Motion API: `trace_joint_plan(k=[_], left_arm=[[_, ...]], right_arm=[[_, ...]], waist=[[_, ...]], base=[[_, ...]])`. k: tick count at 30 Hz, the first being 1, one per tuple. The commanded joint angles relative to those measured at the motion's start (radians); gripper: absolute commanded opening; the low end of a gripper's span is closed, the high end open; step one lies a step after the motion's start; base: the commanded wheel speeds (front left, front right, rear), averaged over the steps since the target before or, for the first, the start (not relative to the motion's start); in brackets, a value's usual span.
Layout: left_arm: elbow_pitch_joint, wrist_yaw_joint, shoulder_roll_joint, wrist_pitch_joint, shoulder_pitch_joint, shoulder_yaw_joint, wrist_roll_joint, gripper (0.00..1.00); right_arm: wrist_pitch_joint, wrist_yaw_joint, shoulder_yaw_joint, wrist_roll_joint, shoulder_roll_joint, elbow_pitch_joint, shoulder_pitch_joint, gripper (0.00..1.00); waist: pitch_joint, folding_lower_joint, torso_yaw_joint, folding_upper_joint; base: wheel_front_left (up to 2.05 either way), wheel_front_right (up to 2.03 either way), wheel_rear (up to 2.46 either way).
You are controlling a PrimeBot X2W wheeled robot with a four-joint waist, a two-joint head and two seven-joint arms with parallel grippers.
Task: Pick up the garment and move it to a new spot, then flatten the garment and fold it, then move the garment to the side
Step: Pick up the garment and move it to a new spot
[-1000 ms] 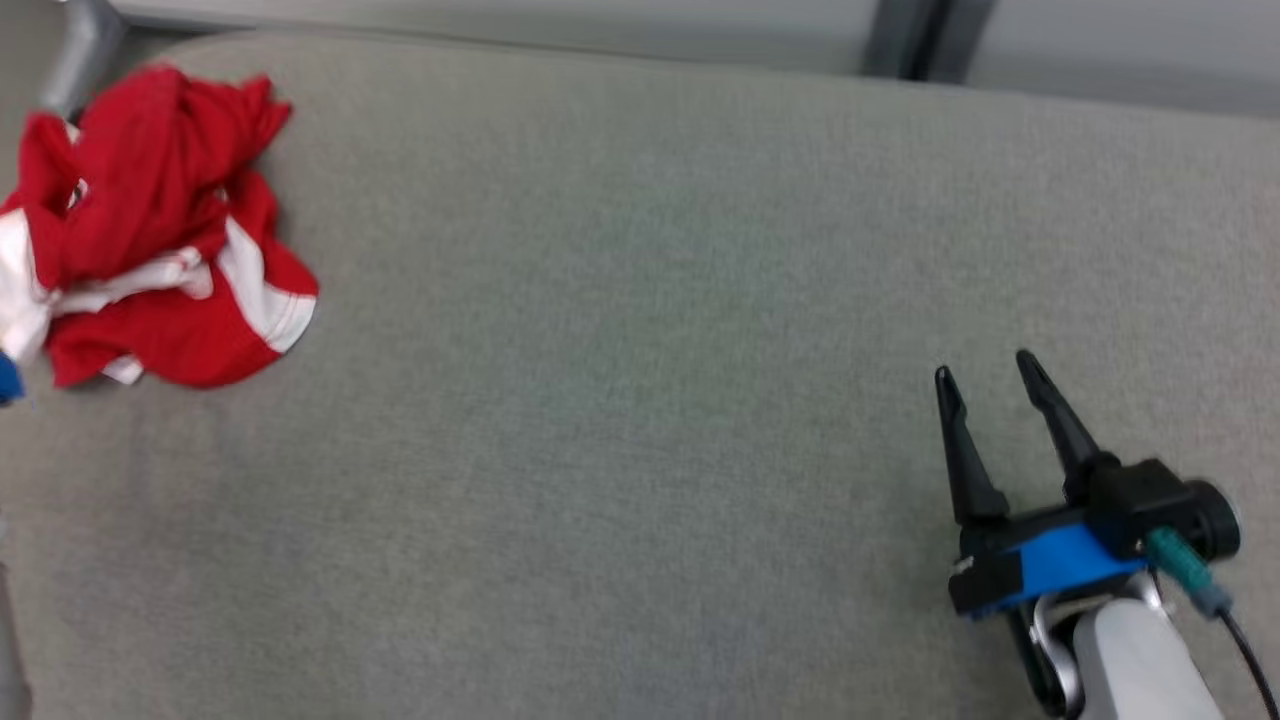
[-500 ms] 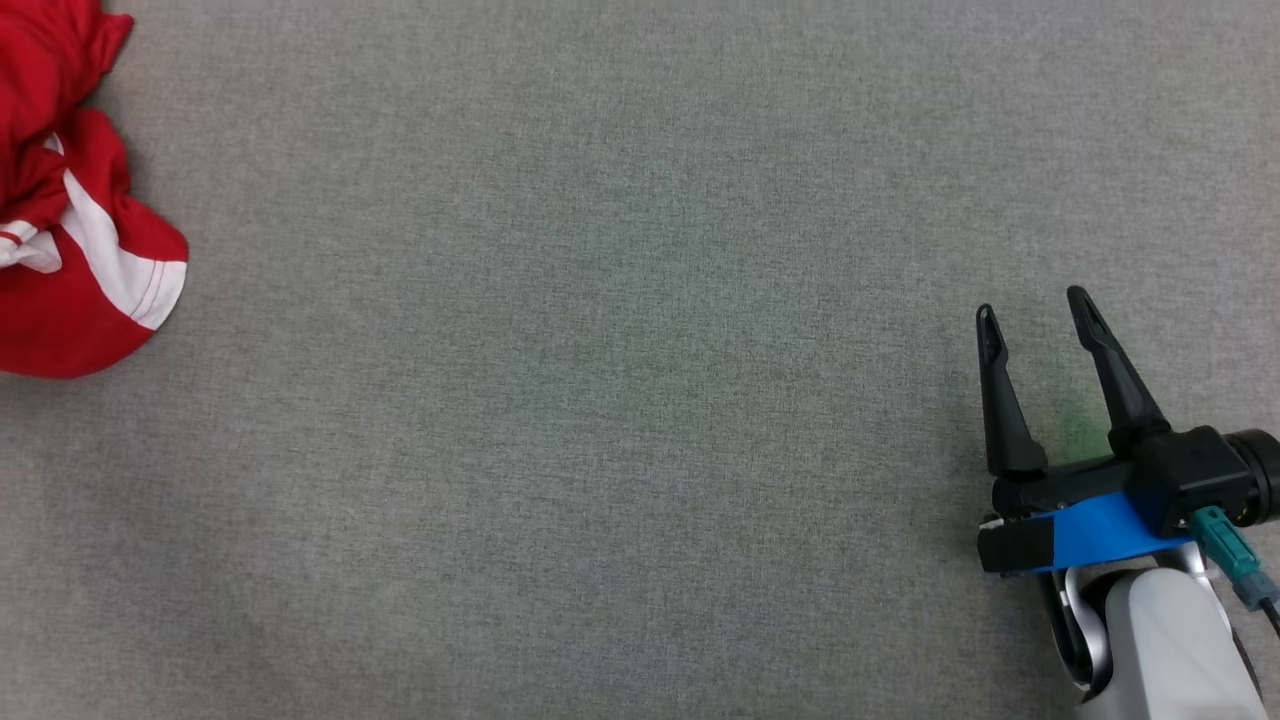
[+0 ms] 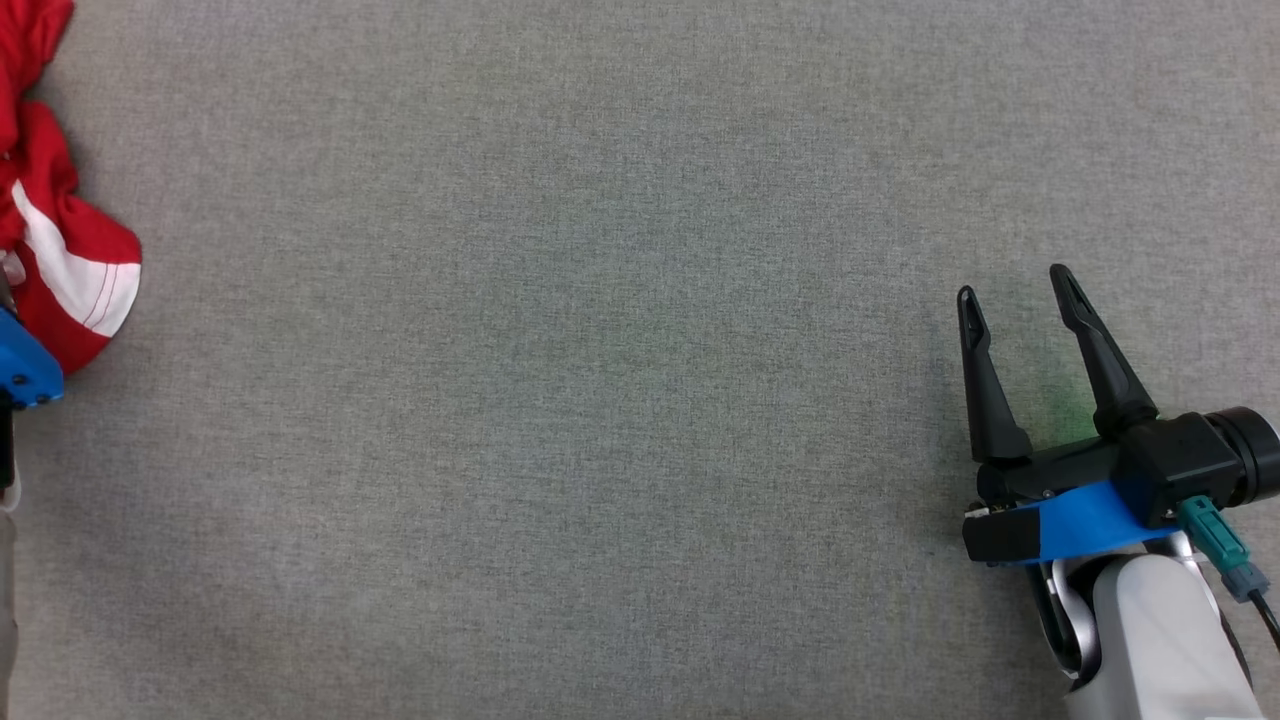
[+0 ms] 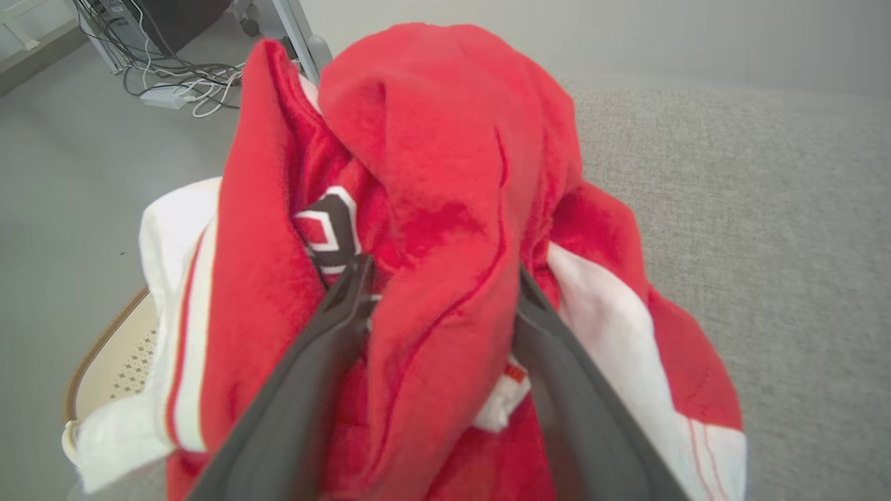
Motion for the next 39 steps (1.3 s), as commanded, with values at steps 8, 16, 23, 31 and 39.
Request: trace_joint_plan(k=[8,16,23,31,39], left_arm=[[-0.015,-0.002,0.016,-0.061,-0.018,-0.039,-0.089,0.00],[-0.220,-0.002,0.044,-0.080,-0.036,-0.038,-0.124,0.00],[-0.492,-0.002,0.066,-0.080,-0.032,-0.049,-0.093,0.00],[-0.694,-0.002,0.057,-0.077,-0.084,-0.174,-0.107,0.00],[-0.824,-0.002,-0.009,-0.007,-0.157,-0.306,-0.157,0.00]], right_arm=[[-0.003,0.000,0.000,0.023,-0.005,0.006,0.010,1.00],[-0.003,0.000,0.033,0.076,-0.005,0.025,0.004,1.00],[-0.003,0.000,0.065,0.135,-0.005,0.041,0.021,1.00],[-0.004,0.000,0.087,0.193,-0.005,0.040,0.050,1.00],[-0.003,0.000,0.112,0.241,-0.005,0.035,0.059,1.00]], waist=[[-0.028,0.0000,0.001,-0.0001],[-0.099,0.0000,-0.005,-0.0001],[-0.177,0.0000,-0.049,-0.0001],[-0.243,0.0000,-0.155,-0.0001],[-0.267,0.0000,-0.282,-0.0001]], base=[[0.00,0.00,0.00],[0.00,0.00,0.00],[0.00,0.00,0.00],[0.00,0.00,0.00],[0.00,0.00,0.00]])
